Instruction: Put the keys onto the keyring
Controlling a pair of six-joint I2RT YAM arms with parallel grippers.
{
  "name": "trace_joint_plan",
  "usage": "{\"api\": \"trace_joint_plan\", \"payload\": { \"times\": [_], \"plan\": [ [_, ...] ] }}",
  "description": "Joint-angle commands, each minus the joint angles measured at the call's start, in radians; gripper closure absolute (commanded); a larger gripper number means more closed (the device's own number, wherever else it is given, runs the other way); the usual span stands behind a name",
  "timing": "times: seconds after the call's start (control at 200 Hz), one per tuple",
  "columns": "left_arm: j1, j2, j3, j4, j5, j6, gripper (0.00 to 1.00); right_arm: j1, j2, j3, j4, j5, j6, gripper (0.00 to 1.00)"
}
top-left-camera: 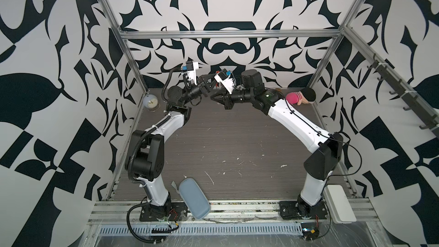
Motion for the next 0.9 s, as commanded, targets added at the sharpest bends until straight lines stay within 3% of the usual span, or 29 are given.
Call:
{"api": "trace_joint_plan", "payload": {
  "times": [0.0,0.165,0.39,0.525,0.675,0.895],
  "plan": [
    [0.000,0.000,-0.009,0.128,-0.017,-0.032,1.00,-0.032,-0.102,-0.018,0.073,-0.009,0.053,0.88],
    [0.005,-0.002,-0.026,0.127,-0.012,-0.020,1.00,-0.098,-0.218,-0.140,0.163,0.007,0.115,0.77],
    [0.005,0.012,-0.026,0.128,0.000,-0.022,1.00,-0.165,-0.286,-0.216,0.341,-0.005,0.284,0.77],
    [0.000,0.015,-0.032,0.136,-0.003,-0.025,1.00,-0.182,-0.240,-0.190,0.404,0.077,0.375,0.76],
    [-0.007,0.020,-0.035,0.144,-0.010,-0.022,1.00,-0.181,-0.138,-0.107,0.422,0.025,0.456,0.76],
    [-0.021,0.040,-0.026,0.160,-0.023,-0.020,1.00,-0.107,-0.079,-0.136,0.486,-0.010,0.516,0.81]
  ]
}}
